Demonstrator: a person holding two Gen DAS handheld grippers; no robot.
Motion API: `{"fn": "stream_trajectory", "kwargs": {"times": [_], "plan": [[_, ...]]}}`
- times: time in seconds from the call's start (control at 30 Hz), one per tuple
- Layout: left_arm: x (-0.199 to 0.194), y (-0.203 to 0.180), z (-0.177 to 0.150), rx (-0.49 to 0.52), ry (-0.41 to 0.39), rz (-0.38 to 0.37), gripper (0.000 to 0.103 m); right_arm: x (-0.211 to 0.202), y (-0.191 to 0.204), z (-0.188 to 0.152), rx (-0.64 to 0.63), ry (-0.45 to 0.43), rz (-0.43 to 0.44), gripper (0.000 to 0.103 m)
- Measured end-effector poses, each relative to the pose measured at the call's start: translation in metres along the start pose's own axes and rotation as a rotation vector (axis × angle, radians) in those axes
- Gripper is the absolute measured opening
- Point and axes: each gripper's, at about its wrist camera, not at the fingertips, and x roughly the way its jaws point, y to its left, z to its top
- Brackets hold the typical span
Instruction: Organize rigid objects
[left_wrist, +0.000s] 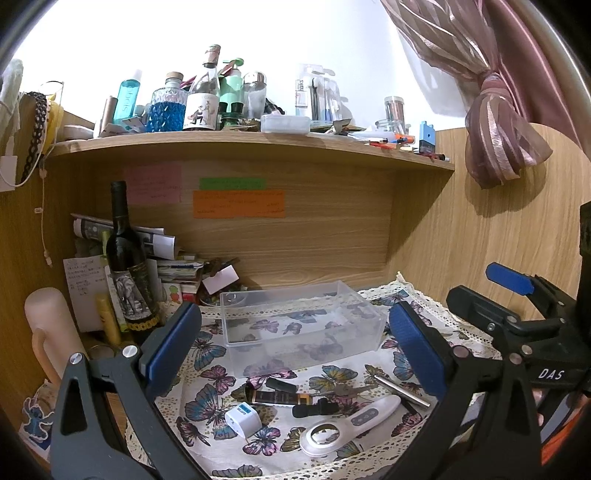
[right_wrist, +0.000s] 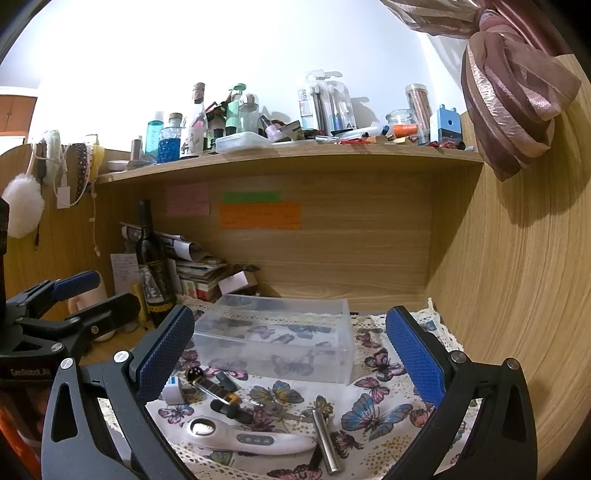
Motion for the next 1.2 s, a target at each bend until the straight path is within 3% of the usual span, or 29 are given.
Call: {"fn": "stream_trajectory", "kwargs": {"times": [0.7, 0.8, 0.87, 1.0, 1.13, 1.2], "plan": [[0.008, 0.006, -0.001, -0.011, 0.013, -0.032, 0.103, 0.013, -0.007, -0.006, 0.016, 0.024, 0.005, 0.103], [0.01, 0.01, -0.003, -0.013, 0.017, -0.019, 0.095, 0.018, -0.009, -0.007, 0.016, 0.039, 0.025, 0.103], [0.015, 0.015, -0.003, -0.018, 0.038, -0.003, 0.086, 0.023, -0.013, -0.007, 0.017, 0.054, 0.029, 0.092], [0.026, 0.032, -0.004, -0.04, 0.088, 0.018, 0.082, 0.037, -0.027, -0.012, 0.037, 0.111, 0.032, 0.078], [0.037, 0.053, -0.011, -0.047, 0.144, 0.065, 0.073, 0.051, -0.041, -0.022, 0.041, 0.18, 0.038, 0.056], [0.045, 0.064, -0.019, -0.059, 0.192, 0.076, 0.071, 0.06, -0.047, -0.032, 0.04, 0.234, 0.043, 0.051]]}}
